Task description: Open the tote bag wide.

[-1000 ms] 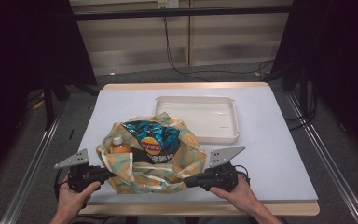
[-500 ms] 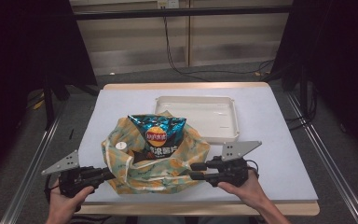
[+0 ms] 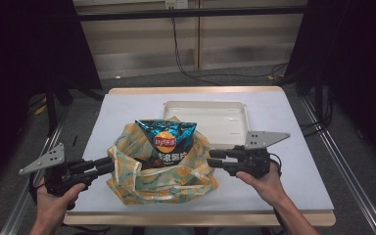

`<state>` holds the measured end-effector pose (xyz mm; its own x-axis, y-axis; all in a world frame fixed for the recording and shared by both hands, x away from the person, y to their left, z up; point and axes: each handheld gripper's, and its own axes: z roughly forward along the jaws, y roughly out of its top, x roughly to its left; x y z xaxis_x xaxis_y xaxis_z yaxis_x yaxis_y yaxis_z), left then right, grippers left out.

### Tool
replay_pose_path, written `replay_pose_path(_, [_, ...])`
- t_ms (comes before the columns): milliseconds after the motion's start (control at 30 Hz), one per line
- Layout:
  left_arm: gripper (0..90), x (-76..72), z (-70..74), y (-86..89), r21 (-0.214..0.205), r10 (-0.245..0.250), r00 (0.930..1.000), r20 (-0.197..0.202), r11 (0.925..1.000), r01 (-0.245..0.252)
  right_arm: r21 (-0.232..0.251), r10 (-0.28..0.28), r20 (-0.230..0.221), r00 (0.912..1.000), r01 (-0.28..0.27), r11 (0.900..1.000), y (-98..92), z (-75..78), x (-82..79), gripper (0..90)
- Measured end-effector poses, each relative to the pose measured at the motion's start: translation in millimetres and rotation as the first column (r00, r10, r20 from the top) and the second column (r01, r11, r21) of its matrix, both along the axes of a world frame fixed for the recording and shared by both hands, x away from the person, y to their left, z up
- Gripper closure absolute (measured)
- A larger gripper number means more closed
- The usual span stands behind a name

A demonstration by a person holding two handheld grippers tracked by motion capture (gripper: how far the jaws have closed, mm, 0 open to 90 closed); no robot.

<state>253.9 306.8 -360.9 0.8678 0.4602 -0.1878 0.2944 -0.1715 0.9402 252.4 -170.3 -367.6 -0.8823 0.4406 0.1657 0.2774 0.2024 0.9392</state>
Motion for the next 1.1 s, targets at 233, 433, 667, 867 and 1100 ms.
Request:
replay_pose_path(233, [64.7,7.6,16.7,-9.4,-0.015,-0.011,0.9995,0.03,0.9998,0.012,-0.021,-0.048,-0.013,0.9988,0.048,0.9986,1.3,-2.5,24.3,62.1])
replay_pose_path(433, [48.4,18.7,13.4,-30.9,0.007,-0.033,0.9993,0.02,0.9994,0.033,-0.034,-0.078,-0.019,0.9968,0.077,0.9964,7.3,-6.1,39.6,58.4])
replay_pose_path(667, [33.1,20.8,0.1,-42.3,0.069,-0.065,0.9979,-0.001,0.9955,0.065,-0.071,-0.077,-0.031,0.9966,0.074,0.9947,14.6,-12.0,46.7,61.2])
replay_pose_path(867, [60.8,13.9,-5.5,-38.8,0.146,-0.03,0.9994,0.02,0.9889,0.027,-0.072,-0.086,-0.047,0.9952,0.083,0.994,18.3,-14.8,51.5,76.1])
replay_pose_path(1100, [61.1,9.7,-6.2,-32.9,0.118,-0.032,0.9991,0.026,0.9926,0.029,-0.053,-0.078,-0.045,0.9959,0.076,0.9957,19.1,-12.1,52.2,87.3])
